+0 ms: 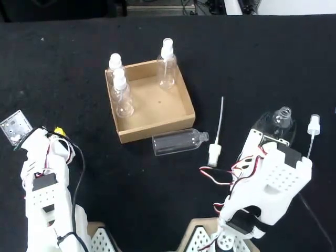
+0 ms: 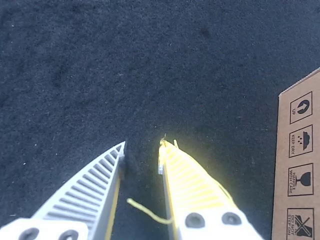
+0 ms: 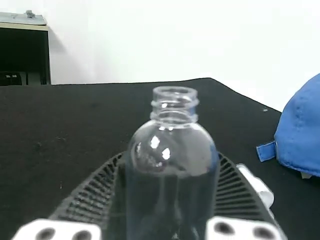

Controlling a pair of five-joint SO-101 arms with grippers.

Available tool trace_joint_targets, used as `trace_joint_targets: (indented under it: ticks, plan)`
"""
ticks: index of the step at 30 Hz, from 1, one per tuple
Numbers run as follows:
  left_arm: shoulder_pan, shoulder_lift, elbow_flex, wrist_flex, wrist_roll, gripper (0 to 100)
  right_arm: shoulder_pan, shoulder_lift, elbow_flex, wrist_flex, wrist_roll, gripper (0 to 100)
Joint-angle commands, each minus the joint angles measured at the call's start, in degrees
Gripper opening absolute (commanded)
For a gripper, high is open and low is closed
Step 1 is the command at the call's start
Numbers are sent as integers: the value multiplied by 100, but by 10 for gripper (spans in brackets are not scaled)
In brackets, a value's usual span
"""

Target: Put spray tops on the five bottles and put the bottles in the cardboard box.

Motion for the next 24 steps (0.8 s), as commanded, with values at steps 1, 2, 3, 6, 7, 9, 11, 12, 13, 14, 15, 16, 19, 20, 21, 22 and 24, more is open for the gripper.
trace_joint_targets:
  ticks: [1,2,3,6,7,9,11,12,13,14,15,16,19,20,21,22,24]
  plan:
    - [-66,-88,-40,-132,-35,95,0,31,101,-132,44,194]
    - [-66,-88,-40,-132,-35,95,0,22,101,-132,44,194]
    - [-66,-88,-40,-132,-35,95,0,13,101,-132,44,194]
    - [-66,-88,-40,-132,-35,95,0,13,110,-132,44,195]
    - [-66,-88,-40,-132,-35,95,0,22,110,-132,44,195]
    - [-66,-88,-40,-132,-35,95,0,22,119,-132,44,195]
    - [-66,-88,-40,-132,-35,95,0,22,119,-132,44,197]
    - [-66,-88,-40,-132,-35,95,0,22,119,-132,44,208]
    - [-66,-88,-40,-132,-35,95,0,22,119,-132,44,230]
    - [-66,-88,-40,-132,-35,95,0,22,119,-132,44,261]
    - [-66,-88,-40,-132,-35,95,0,22,119,-132,44,294]
    - [-66,-88,-48,-132,-35,95,0,22,119,-132,44,322]
    - [-66,-88,-48,-132,-35,95,0,22,119,-123,44,348]
    - [-66,-88,-48,-132,-35,95,0,22,119,-123,44,345]
    - [-66,-88,-48,-132,-35,95,0,22,119,-123,44,342]
    - [-66,-88,-48,-132,-35,95,0,13,119,-123,44,343]
    - [-66,-88,-48,-132,-35,95,0,13,119,-123,44,343]
